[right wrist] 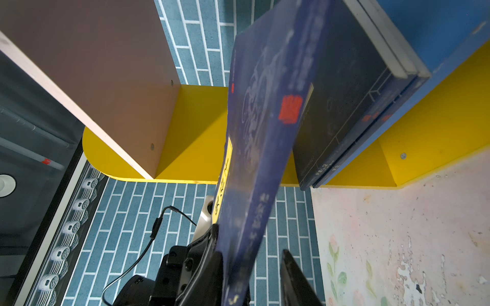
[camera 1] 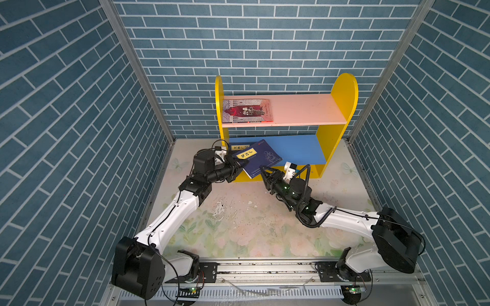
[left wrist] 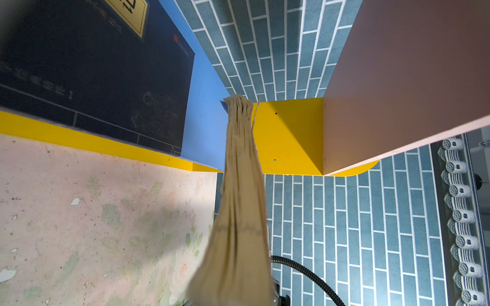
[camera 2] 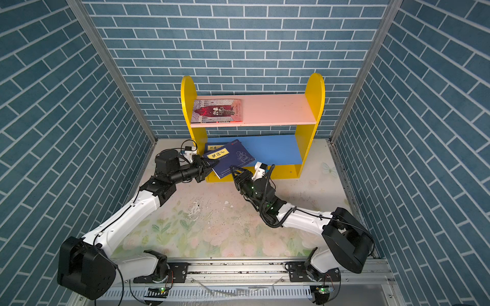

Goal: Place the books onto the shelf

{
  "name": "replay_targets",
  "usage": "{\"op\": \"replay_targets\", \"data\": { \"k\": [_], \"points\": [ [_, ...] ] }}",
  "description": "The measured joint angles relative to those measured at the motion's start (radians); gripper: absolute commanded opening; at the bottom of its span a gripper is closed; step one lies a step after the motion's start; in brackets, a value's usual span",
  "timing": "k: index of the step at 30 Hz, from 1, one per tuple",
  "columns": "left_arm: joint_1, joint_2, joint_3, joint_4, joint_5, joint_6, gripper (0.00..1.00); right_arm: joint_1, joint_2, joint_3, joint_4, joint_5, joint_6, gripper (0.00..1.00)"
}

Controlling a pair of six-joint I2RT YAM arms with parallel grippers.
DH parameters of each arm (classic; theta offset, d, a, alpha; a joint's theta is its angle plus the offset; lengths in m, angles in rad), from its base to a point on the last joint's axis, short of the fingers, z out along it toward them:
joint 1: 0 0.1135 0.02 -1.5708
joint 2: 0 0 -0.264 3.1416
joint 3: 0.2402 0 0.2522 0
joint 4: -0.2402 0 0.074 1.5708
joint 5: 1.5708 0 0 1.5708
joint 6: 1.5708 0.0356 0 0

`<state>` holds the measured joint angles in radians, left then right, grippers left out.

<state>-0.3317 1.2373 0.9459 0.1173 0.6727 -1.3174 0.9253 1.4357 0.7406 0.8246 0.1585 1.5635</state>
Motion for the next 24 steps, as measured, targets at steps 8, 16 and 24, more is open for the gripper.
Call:
{"op": "replay_targets", "data": {
  "k": [8,16,24],
  "points": [
    [0.002,-0.042,-0.008,-0.01,0.014,0.0,0.0,-0.033,-0.037,-0.011,-0.023,-0.018,-0.017,0.4],
    [0.004,-0.067,-0.051,-0.048,0.039,0.024,0.0,-0.071,-0.024,-0.004,-0.03,-0.058,-0.027,0.33],
    [0.015,-0.066,-0.059,-0.066,0.048,0.068,0.0,-0.082,0.017,0.01,-0.014,-0.089,-0.019,0.15]
  ]
}}
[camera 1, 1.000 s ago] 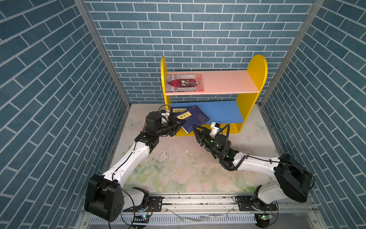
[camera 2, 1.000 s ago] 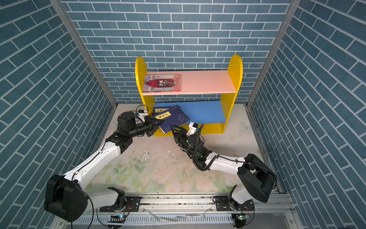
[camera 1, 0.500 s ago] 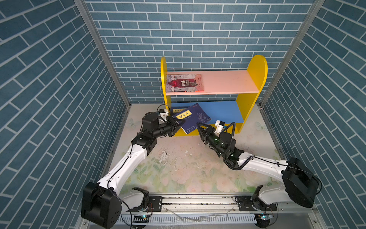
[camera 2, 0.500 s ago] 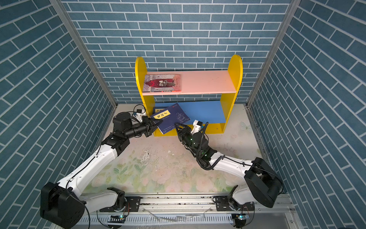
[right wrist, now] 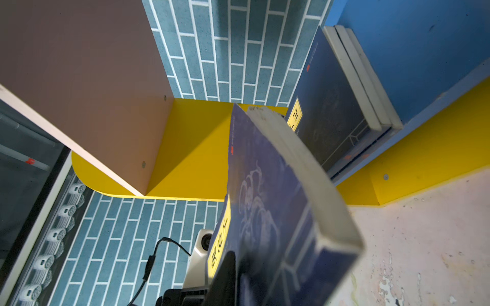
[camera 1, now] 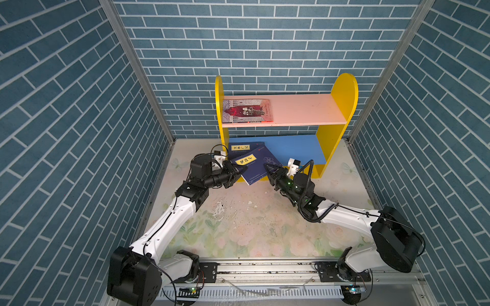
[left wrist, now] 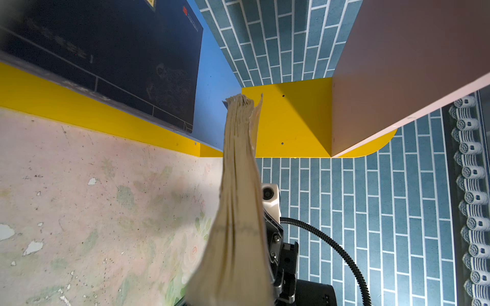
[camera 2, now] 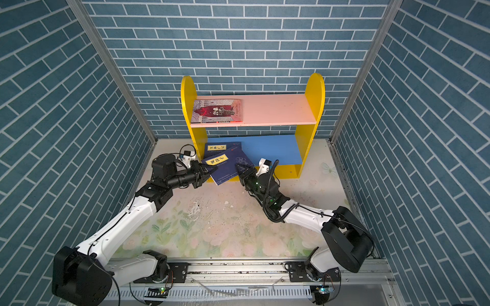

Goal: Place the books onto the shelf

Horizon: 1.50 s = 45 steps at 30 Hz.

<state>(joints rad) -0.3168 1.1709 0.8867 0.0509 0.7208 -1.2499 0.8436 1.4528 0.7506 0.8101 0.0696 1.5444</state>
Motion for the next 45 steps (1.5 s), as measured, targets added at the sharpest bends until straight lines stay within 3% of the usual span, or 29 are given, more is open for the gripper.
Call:
{"op": "replay_targets", "data": {
  "k": [4,5,7,12,25,45],
  "points": [
    [0.021,0.0,0.001,-0.051,0.01,0.026,0.12,0.002,0.0,0.003,0.024,-0.005,0.004,0.11],
    [0.025,0.0,0.003,-0.063,0.014,0.031,0.17,0.003,0.0,0.003,0.024,-0.006,0.004,0.1],
    [0.037,0.0,0.01,-0.079,0.019,0.037,0.37,0.005,0.0,0.003,0.024,-0.005,0.002,0.09],
    [0.096,-0.005,0.023,-0.103,0.001,0.046,0.59,0.001,0.003,0.004,0.021,0.022,-0.006,0.08],
    [0.194,-0.056,0.146,-0.279,-0.006,0.091,0.6,0.0,0.069,0.126,-0.026,0.17,-0.033,0.1],
    [0.231,-0.034,0.149,-0.3,0.0,0.049,0.59,0.002,0.317,0.452,-0.154,0.369,-0.085,0.12]
  ]
}}
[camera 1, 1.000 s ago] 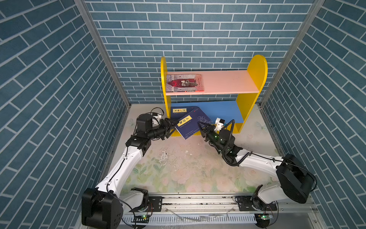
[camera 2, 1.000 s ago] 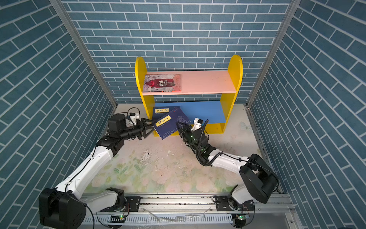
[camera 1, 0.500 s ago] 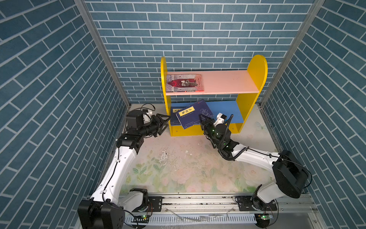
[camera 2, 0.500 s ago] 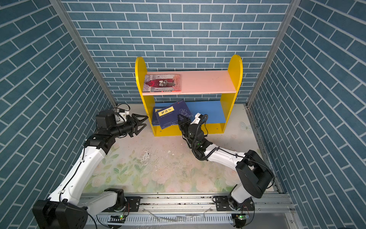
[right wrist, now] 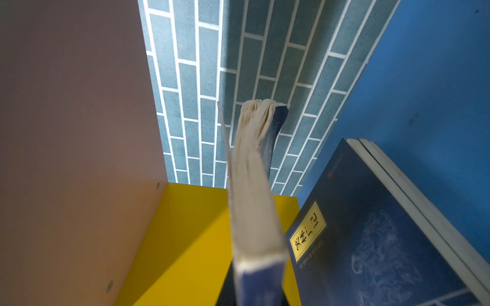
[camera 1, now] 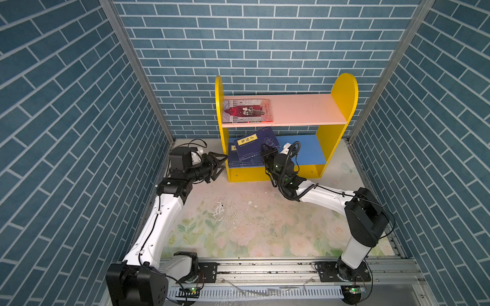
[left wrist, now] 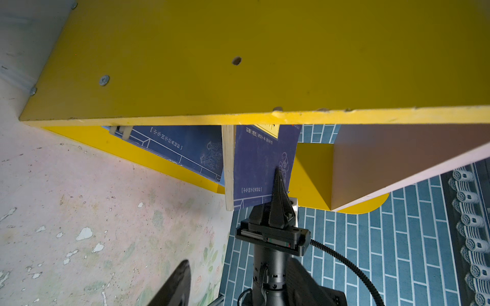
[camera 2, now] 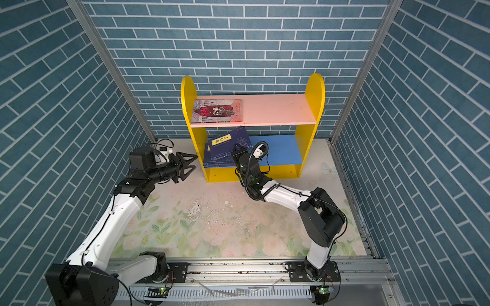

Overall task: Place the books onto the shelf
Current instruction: 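Lower the book onto the blue shelf next to the other book with the right gripper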

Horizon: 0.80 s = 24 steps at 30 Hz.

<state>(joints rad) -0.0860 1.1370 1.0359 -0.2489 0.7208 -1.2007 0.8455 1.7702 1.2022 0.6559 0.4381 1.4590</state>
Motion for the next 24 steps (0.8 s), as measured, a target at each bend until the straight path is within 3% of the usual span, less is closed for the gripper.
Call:
{"op": "replay_targets", "data": {
  "k": [17,24],
  "points": [
    [0.005,0.011,-0.002,0.045,0.011,-0.056,0.59,0.034,0.183,0.244,-0.178,0.1,0.005,0.18],
    [0.005,0.011,-0.004,0.048,0.018,-0.069,0.59,0.037,0.186,0.244,-0.218,0.119,0.064,0.28]
  ]
}}
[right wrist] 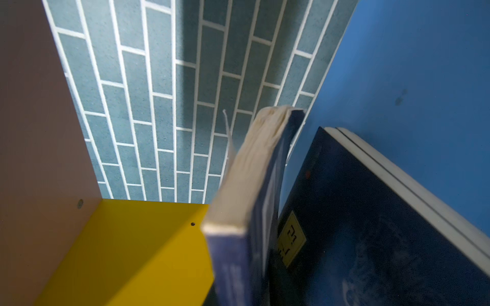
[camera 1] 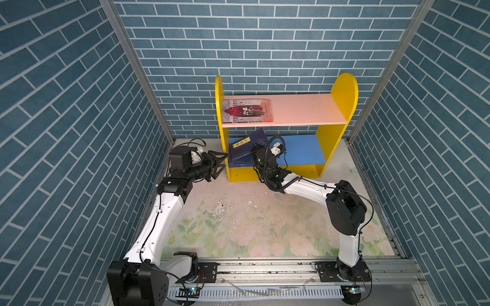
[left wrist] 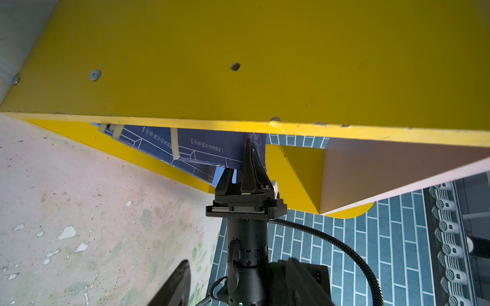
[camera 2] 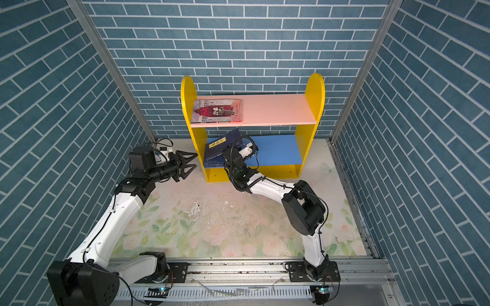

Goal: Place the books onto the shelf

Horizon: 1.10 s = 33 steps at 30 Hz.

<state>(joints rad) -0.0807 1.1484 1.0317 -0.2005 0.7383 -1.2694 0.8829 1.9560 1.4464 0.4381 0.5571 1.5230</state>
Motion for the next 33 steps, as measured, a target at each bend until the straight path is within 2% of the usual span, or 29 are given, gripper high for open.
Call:
{"op": "replay_targets", "data": {
  "k": [3,14,23,33],
  "points": [
    [0.0,0.0,0.0,0.005,0.0,-0.003,0.59,0.0,0.004,0.0,-0.005,0.001,0.018,0.34],
    [0.0,0.0,-0.006,0.006,0.002,-0.007,0.6,0.005,0.001,-0.035,-0.034,-0.019,0.062,0.41],
    [0.0,0.0,-0.006,0.006,0.0,-0.018,0.6,0.009,-0.051,-0.06,-0.124,-0.065,0.104,0.5],
    [0.003,0.0,-0.006,0.006,0.0,-0.025,0.6,0.009,-0.087,-0.014,-0.276,-0.14,0.122,0.54]
  ]
}}
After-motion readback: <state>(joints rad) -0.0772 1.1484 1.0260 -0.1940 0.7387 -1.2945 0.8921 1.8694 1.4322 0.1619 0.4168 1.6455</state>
